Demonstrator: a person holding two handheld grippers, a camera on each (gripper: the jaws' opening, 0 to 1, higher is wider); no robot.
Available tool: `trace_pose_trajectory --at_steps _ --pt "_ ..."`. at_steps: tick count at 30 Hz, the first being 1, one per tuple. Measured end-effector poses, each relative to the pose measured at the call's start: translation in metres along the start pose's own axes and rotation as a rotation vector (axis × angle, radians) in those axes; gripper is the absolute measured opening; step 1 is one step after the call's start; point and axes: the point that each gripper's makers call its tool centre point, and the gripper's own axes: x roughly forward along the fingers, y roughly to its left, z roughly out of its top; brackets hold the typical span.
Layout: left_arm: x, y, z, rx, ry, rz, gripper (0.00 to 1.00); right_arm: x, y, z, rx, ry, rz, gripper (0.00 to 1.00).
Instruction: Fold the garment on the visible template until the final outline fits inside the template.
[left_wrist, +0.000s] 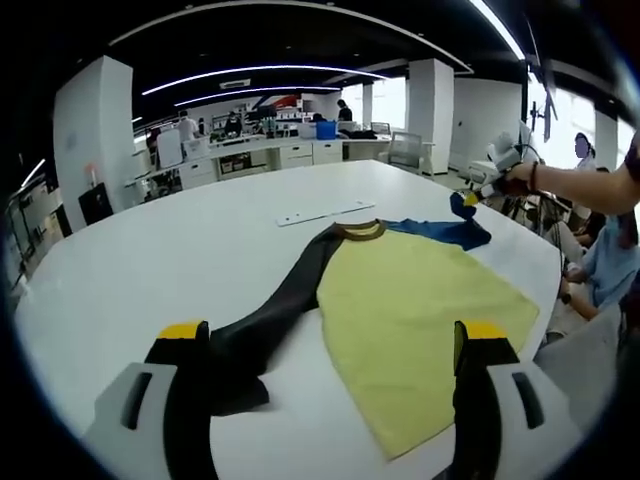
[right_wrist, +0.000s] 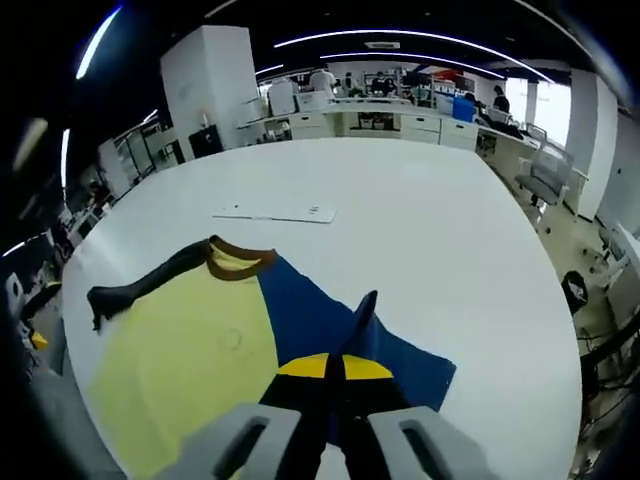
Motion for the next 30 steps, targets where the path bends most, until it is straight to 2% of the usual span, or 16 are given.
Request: trace_pose_trajectory --at_steps 9,17,30 --pt "0.001 0.004 -0.001 -0.005 -0.004 0.018 0.98 0.016 0.032 0.011 -0.083 0.013 0.024 0.00" --pt "0.001 0.006 -0.003 -0.018 -0.001 0.021 0.98 0.033 0.053 0.019 -0.090 0.017 0.058 0.00" --pt "-0.002 0.008 -0.005 -0.019 -0.003 0.022 0.98 0.047 0.102 0.035 -0.159 0.010 0.101 0.00"
